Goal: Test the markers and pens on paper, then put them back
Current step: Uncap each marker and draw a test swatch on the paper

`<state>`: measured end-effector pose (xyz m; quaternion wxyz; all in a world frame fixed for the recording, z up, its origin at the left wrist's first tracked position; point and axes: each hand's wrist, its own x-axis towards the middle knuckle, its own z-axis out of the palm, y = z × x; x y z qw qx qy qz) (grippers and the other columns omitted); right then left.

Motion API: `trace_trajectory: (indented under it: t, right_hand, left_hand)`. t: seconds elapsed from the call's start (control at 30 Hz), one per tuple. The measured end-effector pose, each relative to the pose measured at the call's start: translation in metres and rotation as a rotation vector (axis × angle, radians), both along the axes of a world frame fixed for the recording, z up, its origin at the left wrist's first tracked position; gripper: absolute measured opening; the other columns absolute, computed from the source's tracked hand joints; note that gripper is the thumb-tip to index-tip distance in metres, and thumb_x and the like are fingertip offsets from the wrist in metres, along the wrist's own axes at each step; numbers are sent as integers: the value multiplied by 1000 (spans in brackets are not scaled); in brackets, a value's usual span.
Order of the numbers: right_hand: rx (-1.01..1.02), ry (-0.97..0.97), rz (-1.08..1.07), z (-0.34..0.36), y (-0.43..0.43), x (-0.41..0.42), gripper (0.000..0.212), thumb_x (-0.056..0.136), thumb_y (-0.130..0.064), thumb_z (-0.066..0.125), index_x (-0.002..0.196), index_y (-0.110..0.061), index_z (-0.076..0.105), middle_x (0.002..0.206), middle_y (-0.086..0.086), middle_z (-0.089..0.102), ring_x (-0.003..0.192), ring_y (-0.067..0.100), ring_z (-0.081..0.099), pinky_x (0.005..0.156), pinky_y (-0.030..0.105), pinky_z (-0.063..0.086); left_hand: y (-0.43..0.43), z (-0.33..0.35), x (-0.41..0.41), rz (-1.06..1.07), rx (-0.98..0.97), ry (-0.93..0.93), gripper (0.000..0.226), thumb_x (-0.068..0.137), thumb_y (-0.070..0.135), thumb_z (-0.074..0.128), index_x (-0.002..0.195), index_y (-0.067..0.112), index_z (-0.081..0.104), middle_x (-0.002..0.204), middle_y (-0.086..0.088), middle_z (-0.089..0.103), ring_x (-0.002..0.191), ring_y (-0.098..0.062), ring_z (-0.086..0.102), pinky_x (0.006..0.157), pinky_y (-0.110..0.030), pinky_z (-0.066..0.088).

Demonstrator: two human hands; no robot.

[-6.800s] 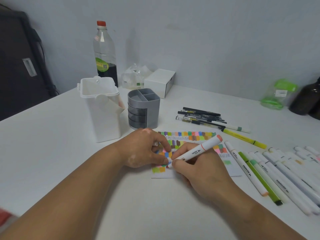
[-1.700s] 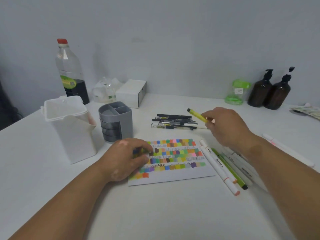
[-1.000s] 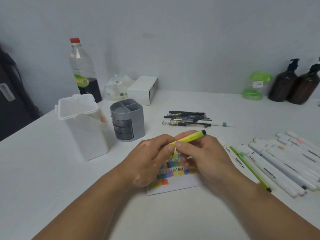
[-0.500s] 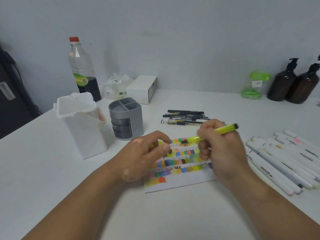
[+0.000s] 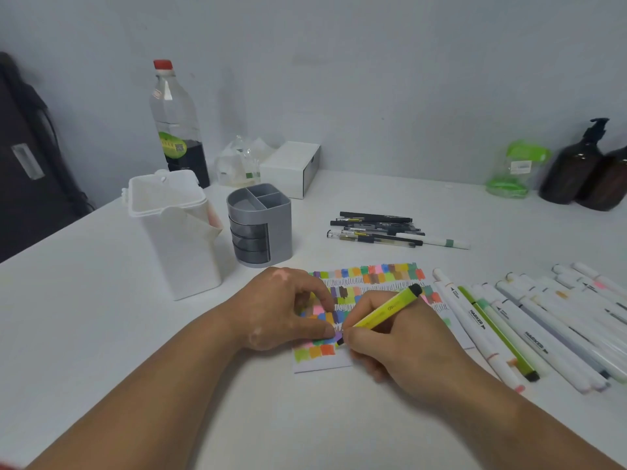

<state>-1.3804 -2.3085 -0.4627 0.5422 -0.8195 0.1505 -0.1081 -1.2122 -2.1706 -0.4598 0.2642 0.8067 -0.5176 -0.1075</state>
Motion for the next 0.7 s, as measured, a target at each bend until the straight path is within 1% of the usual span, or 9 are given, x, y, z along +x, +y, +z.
trace_trajectory:
  t: [0.07, 0.17, 0.2, 0.3, 0.37, 0.47, 0.5, 0.6, 0.7]
  right_hand:
    - [-52, 21, -15, 0, 1, 0, 8, 72, -29, 65, 77, -25, 70, 60, 8, 70, 47, 20, 59, 47, 29, 50]
    - [-80, 36, -30, 0, 2, 0, 8, 73, -28, 65, 79, -25, 70, 61, 10, 70, 49, 20, 60, 50, 33, 53]
    - [-96, 41, -31, -1, 2, 0, 7, 74, -28, 65, 79, -27, 71, 61, 8, 71, 50, 18, 61, 51, 31, 53]
    - [-176, 68, -18, -1, 0, 0, 11, 77, -26, 70, 78, -37, 71, 61, -7, 70, 49, 4, 57, 47, 18, 44]
    - [-211, 85, -12, 1, 0, 0, 15, 77, -23, 72, 75, -38, 71, 61, -11, 68, 50, 1, 56, 46, 14, 41]
    - [-171, 72, -25, 2, 1, 0, 11, 81, -22, 68, 78, -32, 71, 60, 2, 70, 48, 11, 59, 48, 23, 48]
    - [-164, 72, -27, 2, 1, 0, 10, 81, -22, 68, 78, -31, 71, 59, 3, 70, 48, 12, 59, 49, 25, 49]
    - [-179, 102, -13, 2, -1, -1, 9, 76, -24, 68, 77, -32, 71, 59, -5, 68, 49, 8, 58, 49, 28, 48]
    - [-160, 105, -29, 2, -1, 0, 8, 79, -22, 67, 78, -30, 70, 61, 3, 71, 51, 16, 62, 52, 34, 55]
  left_hand:
    - [0, 0, 0, 1, 1, -2, 29, 73, 60, 81, 95, 43, 71, 81, 9, 55, 72, -9, 48, 58, -18, 35]
    - [0, -1, 0, -1, -6, 3, 31, 72, 60, 81, 96, 42, 72, 81, 8, 56, 75, -8, 49, 61, -18, 39]
    - [0, -1, 0, -1, -7, 2, 32, 71, 60, 81, 97, 42, 72, 80, 8, 56, 74, -7, 48, 61, -18, 39]
    - [-1, -2, 2, -2, -5, -4, 32, 72, 59, 81, 97, 42, 71, 80, 8, 56, 73, -5, 48, 61, -18, 39]
    - [-1, -3, 3, -2, -4, -5, 31, 72, 58, 81, 97, 43, 71, 79, 8, 55, 71, -3, 47, 60, -17, 38]
    - [0, -4, 3, -3, -4, 1, 32, 71, 60, 82, 97, 43, 71, 78, 9, 54, 69, -2, 46, 60, -16, 38]
    - [0, -4, 3, -4, -4, 4, 32, 71, 60, 82, 97, 43, 71, 78, 9, 54, 69, -2, 46, 60, -16, 38]
    - [-1, -4, 3, -3, 1, -1, 32, 72, 59, 82, 97, 42, 71, 75, 11, 51, 68, -1, 46, 58, -15, 37]
    - [-1, -4, 4, -8, -3, 2, 31, 72, 58, 82, 97, 42, 71, 72, 12, 49, 66, 0, 46, 58, -14, 37]
